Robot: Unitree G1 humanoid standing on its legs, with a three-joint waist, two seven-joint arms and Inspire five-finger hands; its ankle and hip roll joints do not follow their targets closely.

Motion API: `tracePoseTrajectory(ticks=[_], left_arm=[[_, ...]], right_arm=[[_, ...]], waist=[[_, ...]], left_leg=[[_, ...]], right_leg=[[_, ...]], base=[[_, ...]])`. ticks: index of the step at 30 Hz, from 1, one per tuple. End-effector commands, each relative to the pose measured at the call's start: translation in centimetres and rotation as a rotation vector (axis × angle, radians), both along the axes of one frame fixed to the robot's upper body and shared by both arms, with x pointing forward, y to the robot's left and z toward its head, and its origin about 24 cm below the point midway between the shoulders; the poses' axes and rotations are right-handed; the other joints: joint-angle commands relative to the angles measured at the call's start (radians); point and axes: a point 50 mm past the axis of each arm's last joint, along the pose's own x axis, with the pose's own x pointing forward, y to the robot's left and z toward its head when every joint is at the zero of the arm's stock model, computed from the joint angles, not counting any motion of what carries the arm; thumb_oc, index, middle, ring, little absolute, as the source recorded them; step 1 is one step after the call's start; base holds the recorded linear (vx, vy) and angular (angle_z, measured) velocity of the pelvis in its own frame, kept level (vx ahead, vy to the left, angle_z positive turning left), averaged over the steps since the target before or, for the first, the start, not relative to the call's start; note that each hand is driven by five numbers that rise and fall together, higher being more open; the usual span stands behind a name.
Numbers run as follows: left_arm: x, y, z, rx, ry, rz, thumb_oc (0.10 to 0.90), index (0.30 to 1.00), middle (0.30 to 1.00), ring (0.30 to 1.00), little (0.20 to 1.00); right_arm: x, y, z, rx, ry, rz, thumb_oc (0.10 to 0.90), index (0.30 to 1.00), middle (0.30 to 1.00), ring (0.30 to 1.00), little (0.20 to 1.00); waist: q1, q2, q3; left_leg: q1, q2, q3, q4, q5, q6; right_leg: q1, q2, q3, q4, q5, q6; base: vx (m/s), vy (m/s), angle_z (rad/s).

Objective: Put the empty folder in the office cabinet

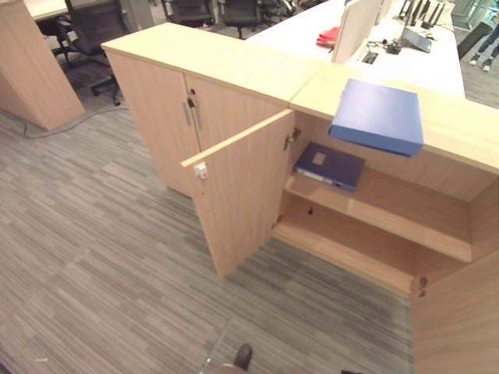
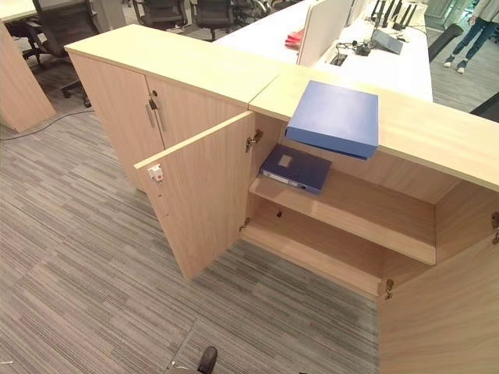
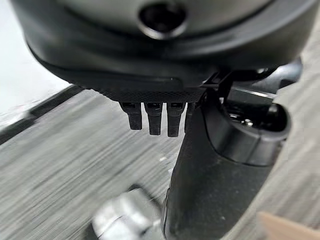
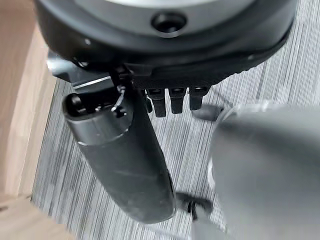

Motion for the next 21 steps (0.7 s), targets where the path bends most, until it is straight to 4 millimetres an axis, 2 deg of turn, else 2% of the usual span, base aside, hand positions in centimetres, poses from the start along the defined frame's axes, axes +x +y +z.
tracePoseTrajectory(ticks=[1,4,6,7,8,9,10,11,12,13,14,17,18,19,20,21], left_arm=[[-3.3,-0.8,-0.4,-0.02,0.125,0.0,0.8,0.9,0.9,0.9,0.9],[-3.4,-0.9,-0.5,-0.025,0.129,-0.006,0.8,0.9,0.9,0.9,0.9],[-3.8,-0.9,-0.5,-0.033,0.143,-0.008,0.8,0.9,0.9,0.9,0.9],[-3.8,-0.9,-0.5,-0.033,0.143,-0.008,0.8,0.9,0.9,0.9,0.9],[-3.9,-0.8,-0.4,-0.035,0.15,-0.011,0.8,0.9,0.9,0.9,0.9],[-3.9,-0.8,-0.4,-0.035,0.15,-0.011,0.8,0.9,0.9,0.9,0.9],[-4.0,-0.7,-0.4,-0.036,0.156,-0.019,0.8,0.9,0.9,0.9,0.9],[-4.0,-0.7,-0.4,-0.036,0.156,-0.019,0.8,0.9,0.9,0.9,0.9],[-4.0,-0.7,-0.4,-0.037,0.16,-0.025,0.8,0.9,0.9,0.9,0.9],[-4.0,-0.7,-0.4,-0.037,0.16,-0.025,0.8,0.9,0.9,0.9,0.9],[-3.8,-0.5,-0.4,-0.033,0.155,-0.026,0.8,0.9,0.9,0.9,0.9],[-3.3,-0.5,-0.4,-0.025,0.139,-0.025,0.8,0.9,0.9,0.9,0.9],[-3.2,-0.5,-0.4,-0.026,0.139,-0.025,0.8,0.9,0.9,0.9,0.9],[-3.1,-0.4,-0.3,-0.021,0.131,-0.024,0.8,0.9,0.9,0.9,0.9],[-3.0,-0.3,-0.3,-0.017,0.127,-0.017,0.8,0.9,0.9,0.9,0.9],[-2.9,-0.2,-0.3,-0.013,0.123,-0.013,0.8,0.9,0.9,0.9,0.9]], right_arm=[[1.6,-3.0,1.0,-0.083,-0.061,0.005,0.8,0.9,0.9,0.9,0.9],[1.6,-2.7,0.9,-0.076,-0.059,0.019,0.8,0.9,0.9,0.9,0.9],[1.7,-2.5,0.9,-0.07,-0.065,0.026,0.8,0.9,0.9,0.9,0.9],[1.7,-2.5,0.9,-0.07,-0.065,0.026,0.8,0.9,0.9,0.9,0.9],[1.7,-2.4,0.9,-0.066,-0.067,0.03,0.8,0.9,0.9,0.9,0.9],[1.7,-2.4,0.9,-0.066,-0.067,0.03,0.8,0.9,0.9,0.9,0.9],[1.7,-2.2,0.9,-0.064,-0.069,0.037,0.8,0.9,0.9,0.9,0.9],[1.7,-2.2,0.9,-0.063,-0.069,0.038,0.8,0.9,0.9,0.9,0.9],[1.6,-2.2,0.8,-0.067,-0.062,0.045,0.8,0.9,0.9,0.9,0.9],[1.6,-2.2,0.8,-0.067,-0.062,0.045,0.8,0.9,0.9,0.9,0.9],[1.8,-2.2,0.9,-0.067,-0.063,0.051,0.8,0.9,0.9,0.9,0.9],[2.8,-2.6,1.2,-0.087,-0.085,0.058,0.8,0.9,0.9,0.9,0.9],[2.8,-2.6,1.2,-0.088,-0.086,0.058,0.8,0.9,0.9,0.9,0.9],[3.2,-2.6,1.3,-0.091,-0.093,0.063,0.8,0.9,0.9,0.9,0.9],[3.3,-2.4,1.3,-0.09,-0.093,0.064,0.8,0.9,0.9,0.9,0.9],[3.4,-2.4,1.3,-0.09,-0.095,0.06,0.8,0.9,0.9,0.9,0.9]], waist=[[0.04,0.023,-0.005],[0.042,0.023,-0.011],[0.045,0.028,-0.016],[0.046,0.026,-0.016],[0.043,0.03,-0.006],[0.044,0.03,-0.006],[0.051,0.028,0.006],[0.052,0.027,0.012],[0.055,0.019,0.025],[0.054,0.019,0.025],[0.053,0.02,0.034],[0.035,0.032,0.071],[0.036,0.035,0.072],[0.03,0.028,0.096],[0.03,0.028,0.101],[0.027,0.011,0.114]], left_leg=[[0.033,0.027,-0.038,-0.011,-0.105,-0.01],[0.042,0.01,-0.023,-0.011,-0.115,0.002],[0.062,-0.021,-0.008,-0.011,-0.135,0.022],[0.062,-0.022,-0.007,-0.011,-0.135,0.023],[0.086,-0.049,0.011,-0.011,-0.149,0.04],[0.087,-0.049,0.011,-0.011,-0.149,0.04],[0.114,-0.064,0.037,-0.011,-0.166,0.05],[0.121,-0.066,0.038,-0.011,-0.168,0.051],[0.143,-0.063,0.075,-0.011,-0.187,0.053],[0.143,-0.063,0.074,-0.011,-0.187,0.054],[0.151,-0.051,0.089,-0.011,-0.192,0.053],[0.192,-0.031,0.094,-0.011,-0.198,0.049],[0.195,-0.029,0.095,-0.011,-0.199,0.049],[0.226,-0.028,0.097,-0.011,-0.209,0.047],[0.246,-0.017,0.089,-0.011,-0.23,0.043],[0.247,-0.031,0.085,-0.011,-0.218,0.044]], right_leg=[[-0.053,0.016,0.01,0.036,0.017,0.014],[-0.058,-0.01,0.011,0.045,0.028,0.031],[-0.079,-0.069,-0.001,0.107,0.041,0.05],[-0.082,-0.071,0.002,0.111,0.04,0.051],[-0.106,-0.132,-0.008,0.206,0.096,0.055],[-0.107,-0.132,-0.008,0.207,0.096,0.055],[-0.129,-0.189,-0.079,0.287,0.166,0.041],[-0.127,-0.194,-0.076,0.295,0.16,0.043],[-0.138,-0.233,-0.17,0.318,0.213,0.043],[-0.137,-0.233,-0.171,0.317,0.213,0.043],[-0.158,-0.225,-0.201,0.313,0.219,0.043],[-0.264,-0.144,-0.229,0.2,0.24,0.058],[-0.26,-0.14,-0.23,0.196,0.242,0.058],[-0.3,-0.096,-0.239,0.128,0.268,0.066],[-0.314,-0.067,-0.225,0.106,0.267,0.083],[-0.327,-0.063,-0.236,0.065,0.293,0.074]], base=[[0.06,0.15,-0.18],[0.06,0.144,-0.16],[0.08,0.207,-0.12],[0.06,0.212,-0.26],[0.04,0.157,-0.26],[0.09,0.287,-0.18],[0.06,0.135,-0.09],[0.11,0.172,-0.39],[0.05,0.039,-0.52],[0.07,0.021,-0.7],[0.04,-0.076,-0.4],[0.07,-0.099,-0.45],[0.12,-0.102,-0.26],[0.2,-0.13,-0.1],[0.2,-0.176,-0.05],[0.19,-0.165,0.02]])
